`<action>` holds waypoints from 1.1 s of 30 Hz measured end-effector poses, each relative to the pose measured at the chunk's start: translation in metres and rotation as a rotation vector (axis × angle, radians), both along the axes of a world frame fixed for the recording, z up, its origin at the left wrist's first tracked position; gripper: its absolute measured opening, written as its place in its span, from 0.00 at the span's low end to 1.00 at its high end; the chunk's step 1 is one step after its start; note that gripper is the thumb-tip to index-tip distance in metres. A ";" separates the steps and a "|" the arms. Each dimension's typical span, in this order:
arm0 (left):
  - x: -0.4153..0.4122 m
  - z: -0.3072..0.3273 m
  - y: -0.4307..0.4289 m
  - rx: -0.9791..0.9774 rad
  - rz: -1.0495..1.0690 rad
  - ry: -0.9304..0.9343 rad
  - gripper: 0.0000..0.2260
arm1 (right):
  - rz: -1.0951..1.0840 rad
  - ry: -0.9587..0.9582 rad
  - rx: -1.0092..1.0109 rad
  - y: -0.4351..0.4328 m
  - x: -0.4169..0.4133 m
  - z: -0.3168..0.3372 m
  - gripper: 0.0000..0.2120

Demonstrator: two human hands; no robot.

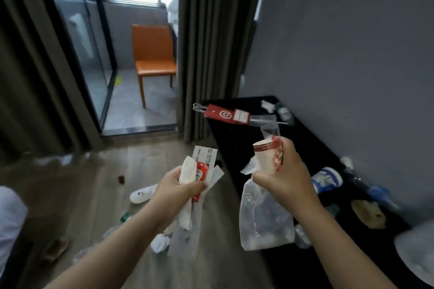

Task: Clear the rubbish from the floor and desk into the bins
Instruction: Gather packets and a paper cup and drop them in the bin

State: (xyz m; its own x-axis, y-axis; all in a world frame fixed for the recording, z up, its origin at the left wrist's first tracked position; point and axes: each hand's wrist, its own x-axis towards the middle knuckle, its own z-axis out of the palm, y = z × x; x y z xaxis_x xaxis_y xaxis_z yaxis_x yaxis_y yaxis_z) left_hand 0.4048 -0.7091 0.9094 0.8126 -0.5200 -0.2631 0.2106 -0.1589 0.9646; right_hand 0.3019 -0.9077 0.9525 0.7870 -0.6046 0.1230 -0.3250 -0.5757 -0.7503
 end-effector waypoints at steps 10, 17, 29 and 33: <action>-0.084 0.078 -0.070 -0.126 -0.547 -0.104 0.09 | -0.671 -0.193 0.072 0.053 -0.164 0.057 0.28; -0.231 0.104 -0.076 -0.227 -1.033 -0.029 0.09 | -1.183 -0.225 0.014 0.154 -0.325 0.082 0.30; -0.545 0.142 0.034 -0.330 -1.622 0.023 0.09 | -1.808 -0.309 -0.185 0.379 -0.586 0.113 0.28; -0.656 0.146 0.097 -0.368 -1.755 0.066 0.08 | -1.928 -0.311 -0.239 0.463 -0.679 0.121 0.25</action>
